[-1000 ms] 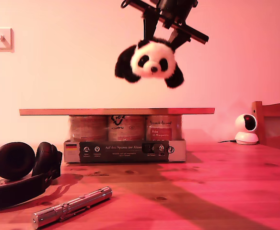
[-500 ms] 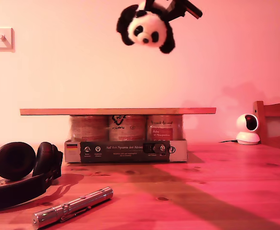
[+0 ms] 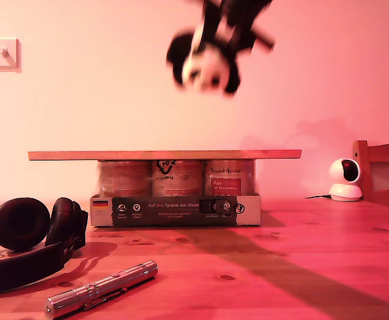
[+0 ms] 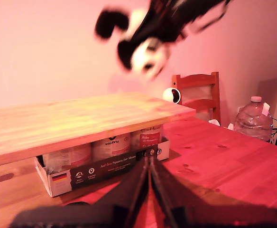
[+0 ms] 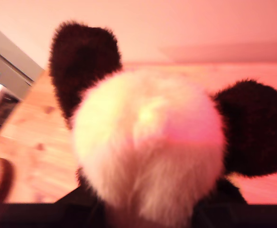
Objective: Pick up the stuffed panda toy and place it on the shelf behind you
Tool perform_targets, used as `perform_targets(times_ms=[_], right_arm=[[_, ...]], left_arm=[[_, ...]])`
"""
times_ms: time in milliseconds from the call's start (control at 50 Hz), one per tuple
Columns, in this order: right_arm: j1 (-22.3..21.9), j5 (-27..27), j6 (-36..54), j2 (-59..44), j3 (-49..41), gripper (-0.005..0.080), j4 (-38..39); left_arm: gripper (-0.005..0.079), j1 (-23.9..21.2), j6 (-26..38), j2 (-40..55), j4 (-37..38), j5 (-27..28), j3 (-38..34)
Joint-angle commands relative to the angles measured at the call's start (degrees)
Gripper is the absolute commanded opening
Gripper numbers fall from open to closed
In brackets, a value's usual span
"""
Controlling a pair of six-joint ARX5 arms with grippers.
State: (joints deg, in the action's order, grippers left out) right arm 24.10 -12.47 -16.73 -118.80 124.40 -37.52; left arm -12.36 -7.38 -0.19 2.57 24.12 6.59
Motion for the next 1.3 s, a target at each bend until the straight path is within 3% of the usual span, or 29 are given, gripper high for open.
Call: perform_targets(times_ms=[0,440,700,780,960,1120,1280], right_arm=[[0.20,0.90,0.81,-0.57,0.66,0.0247,1.92],[0.15,3.56,1.88,-7.17,0.66,0.0250,4.70],[0.26,8.07,1.75,-7.69,0.66,0.0495,5.09],[0.26,8.07,1.68,-7.69,0.76,0.0525,6.08],[0.74,7.96,1.57,-7.67,2.38,0.0525,5.55],[1.40,8.04,1.55,-7.65,6.01,0.0515,-0.04],[1.81,8.02,1.57,-7.63,10.43,0.0343,-6.45]], left_arm=[[-0.0021,-0.20,-0.15,-0.52,-0.39,0.24,0.52],[-0.0021,-0.17,-0.13,-0.52,-0.37,0.24,0.52],[-0.0021,-0.17,-0.13,-0.52,-0.42,0.24,0.52],[-0.0021,-0.17,-0.13,-0.52,-0.42,0.17,0.52],[-0.0021,-0.17,-0.13,-0.52,-0.42,0.20,0.52],[-0.0021,-0.17,-0.13,-0.52,-0.42,0.20,0.50],[-0.0021,-0.17,-0.13,-0.52,-0.44,0.17,0.52]])
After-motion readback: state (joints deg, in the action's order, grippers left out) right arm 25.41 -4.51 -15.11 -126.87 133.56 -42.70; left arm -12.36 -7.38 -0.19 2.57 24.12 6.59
